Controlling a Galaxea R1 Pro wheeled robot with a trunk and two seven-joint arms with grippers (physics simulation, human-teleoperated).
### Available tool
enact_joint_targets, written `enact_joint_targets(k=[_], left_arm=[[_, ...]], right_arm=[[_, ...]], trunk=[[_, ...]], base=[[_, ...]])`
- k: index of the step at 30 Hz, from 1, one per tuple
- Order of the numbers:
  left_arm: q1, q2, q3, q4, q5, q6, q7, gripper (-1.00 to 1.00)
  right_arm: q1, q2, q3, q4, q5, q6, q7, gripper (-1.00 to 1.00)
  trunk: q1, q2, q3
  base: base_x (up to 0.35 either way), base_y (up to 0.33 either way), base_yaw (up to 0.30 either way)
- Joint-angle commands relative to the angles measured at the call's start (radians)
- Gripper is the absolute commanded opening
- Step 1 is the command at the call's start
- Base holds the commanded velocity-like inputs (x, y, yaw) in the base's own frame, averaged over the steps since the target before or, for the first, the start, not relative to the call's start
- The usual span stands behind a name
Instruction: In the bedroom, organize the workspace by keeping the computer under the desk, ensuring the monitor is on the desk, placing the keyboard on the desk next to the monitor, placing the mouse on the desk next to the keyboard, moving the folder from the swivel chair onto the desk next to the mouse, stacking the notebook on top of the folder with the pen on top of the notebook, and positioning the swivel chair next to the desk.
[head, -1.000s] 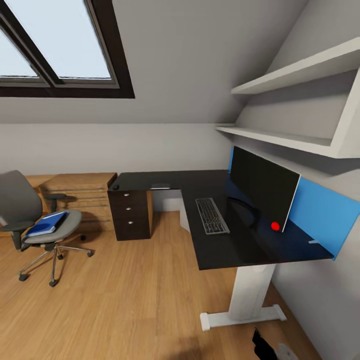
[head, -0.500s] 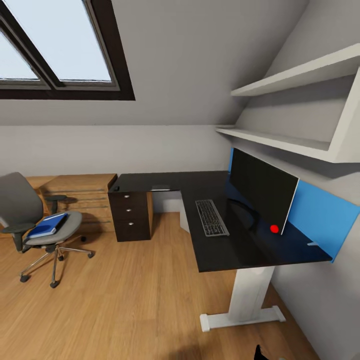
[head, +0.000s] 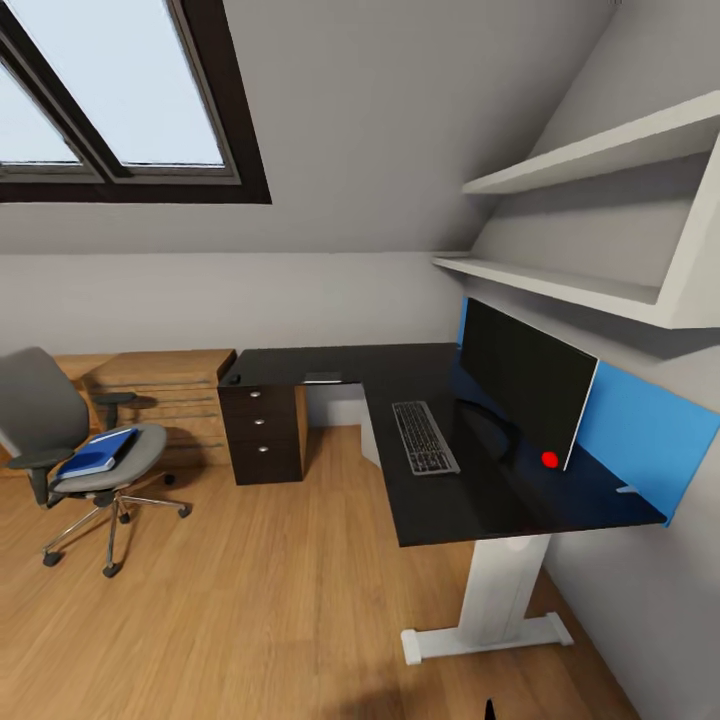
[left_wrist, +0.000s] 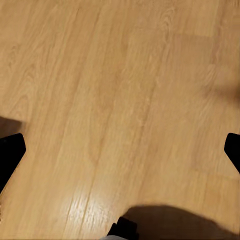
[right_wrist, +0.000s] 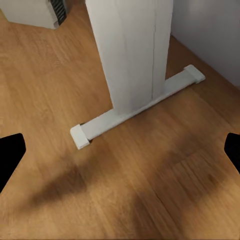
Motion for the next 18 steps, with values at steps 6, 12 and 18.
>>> enact_joint_targets(k=[6, 12, 18], left_arm=[[-0.001, 0.001, -0.009, 0.000, 0.009, -0.007, 0.005, 1.00], [-0.001, 0.001, -0.008, 0.000, 0.009, -0.008, 0.005, 1.00], [-0.001, 0.001, -0.007, 0.001, 0.009, -0.008, 0.005, 1.00]], right_arm=[[-0.001, 0.002, 0.010, 0.002, 0.023, -0.004, -0.009, 1.00], [-0.001, 0.007, 0.021, 0.015, 0.107, -0.004, -0.009, 1.00], [-0.001, 0.009, 0.023, 0.032, 0.151, -0.004, -0.009, 1.00]], trunk=[[0.000, -0.001, -0.003], [0.000, -0.001, -0.006], [0.000, -0.001, -0.009]], base=[[0.102, 0.262, 0.198], [0.116, 0.277, 0.260], [0.187, 0.249, 0.261]])
